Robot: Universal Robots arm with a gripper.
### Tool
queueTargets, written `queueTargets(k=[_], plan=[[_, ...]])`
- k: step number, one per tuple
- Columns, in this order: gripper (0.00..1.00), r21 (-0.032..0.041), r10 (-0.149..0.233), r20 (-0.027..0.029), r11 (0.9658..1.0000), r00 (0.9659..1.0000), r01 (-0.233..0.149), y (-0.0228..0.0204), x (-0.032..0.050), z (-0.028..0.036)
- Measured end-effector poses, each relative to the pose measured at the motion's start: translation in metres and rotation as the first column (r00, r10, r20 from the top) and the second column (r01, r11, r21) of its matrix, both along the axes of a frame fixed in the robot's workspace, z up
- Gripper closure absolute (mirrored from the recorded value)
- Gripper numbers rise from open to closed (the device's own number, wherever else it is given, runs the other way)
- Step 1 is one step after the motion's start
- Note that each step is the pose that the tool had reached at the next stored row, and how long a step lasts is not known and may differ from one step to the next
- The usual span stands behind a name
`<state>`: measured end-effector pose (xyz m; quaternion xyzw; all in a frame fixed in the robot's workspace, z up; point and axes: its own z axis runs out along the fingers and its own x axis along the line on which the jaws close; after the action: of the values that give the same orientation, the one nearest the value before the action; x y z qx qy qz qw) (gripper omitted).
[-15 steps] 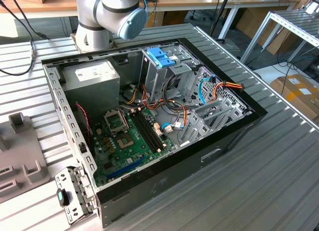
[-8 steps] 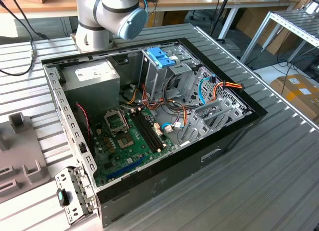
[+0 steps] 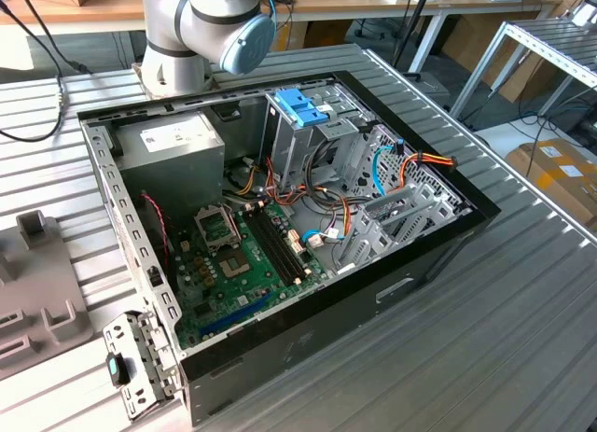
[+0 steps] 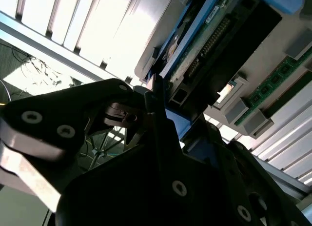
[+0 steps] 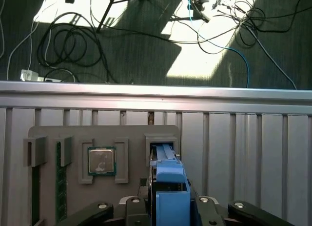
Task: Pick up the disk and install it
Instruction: 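Pick up the disk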
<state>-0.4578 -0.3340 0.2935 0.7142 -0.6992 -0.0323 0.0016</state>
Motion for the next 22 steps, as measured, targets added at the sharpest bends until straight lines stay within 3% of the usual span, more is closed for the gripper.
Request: queueTargets(k=[9,22], plan=[[0.63,0.0001,0.000,0.0002,1.0000,1.0000,0.000,0.0000,0.0000,-0.0005],[0.63,0.0007,0.000,0.0001,1.0000,1.0000,0.000,0.0000,0.0000,0.0074]])
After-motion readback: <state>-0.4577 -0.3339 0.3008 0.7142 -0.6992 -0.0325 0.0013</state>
